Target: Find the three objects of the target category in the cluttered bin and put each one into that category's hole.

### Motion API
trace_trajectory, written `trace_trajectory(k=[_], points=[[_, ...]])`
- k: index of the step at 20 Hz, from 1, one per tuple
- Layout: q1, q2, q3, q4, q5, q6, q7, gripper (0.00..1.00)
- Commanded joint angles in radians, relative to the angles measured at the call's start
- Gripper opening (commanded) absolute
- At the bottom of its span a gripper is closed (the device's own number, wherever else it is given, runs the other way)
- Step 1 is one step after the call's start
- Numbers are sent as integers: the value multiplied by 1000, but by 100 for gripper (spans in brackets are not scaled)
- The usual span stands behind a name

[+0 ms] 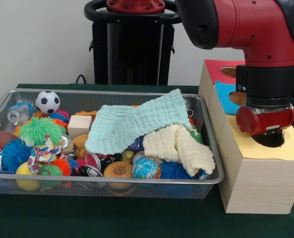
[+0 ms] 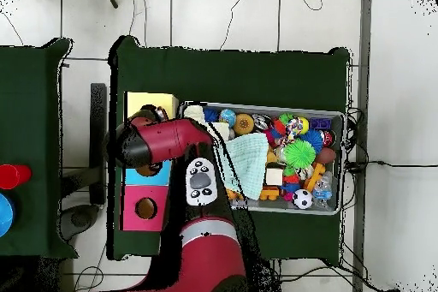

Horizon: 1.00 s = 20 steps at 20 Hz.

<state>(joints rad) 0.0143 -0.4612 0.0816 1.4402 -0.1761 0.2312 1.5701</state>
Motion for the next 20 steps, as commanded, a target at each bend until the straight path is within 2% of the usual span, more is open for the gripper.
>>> trace_trajectory(k=[1, 12, 20], points=[[5, 47, -26, -30, 49, 127, 167, 0], [5, 44, -32, -24, 53, 109, 155, 0], [25, 15, -50, -44, 85, 242, 155, 0]])
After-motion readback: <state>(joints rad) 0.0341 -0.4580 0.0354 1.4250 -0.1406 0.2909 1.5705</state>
